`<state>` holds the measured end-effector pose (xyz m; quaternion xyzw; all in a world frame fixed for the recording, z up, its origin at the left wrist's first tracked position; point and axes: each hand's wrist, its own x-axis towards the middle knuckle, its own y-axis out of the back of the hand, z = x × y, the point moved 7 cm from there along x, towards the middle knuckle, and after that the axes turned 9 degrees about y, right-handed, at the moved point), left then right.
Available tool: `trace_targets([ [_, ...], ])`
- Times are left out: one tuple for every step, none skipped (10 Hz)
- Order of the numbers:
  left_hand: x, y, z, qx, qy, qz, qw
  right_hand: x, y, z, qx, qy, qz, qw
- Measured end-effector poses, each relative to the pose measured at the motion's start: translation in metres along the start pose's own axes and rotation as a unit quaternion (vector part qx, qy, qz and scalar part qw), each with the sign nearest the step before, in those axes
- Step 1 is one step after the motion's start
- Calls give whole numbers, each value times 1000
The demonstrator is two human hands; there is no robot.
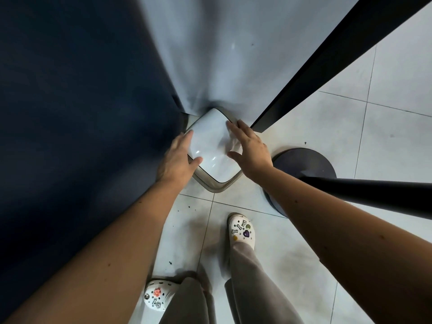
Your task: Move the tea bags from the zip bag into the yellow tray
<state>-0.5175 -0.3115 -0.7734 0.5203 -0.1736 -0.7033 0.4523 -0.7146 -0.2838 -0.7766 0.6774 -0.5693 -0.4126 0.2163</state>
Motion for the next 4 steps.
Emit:
trace_targets([
  [0, -1, 0, 3, 5, -7, 1000, 0, 0, -1, 11, 3, 0, 1000],
  [-4, 0, 1, 16, 17, -29, 999, -6, 4, -5, 33, -16, -18, 999],
  [-15, 15, 11, 4, 37, -49, 998, -15, 26, -11, 95, -67, -10, 993],
  [-38, 26, 22, 9, 42, -61, 997, -31, 54, -21, 155, -120, -16, 980],
])
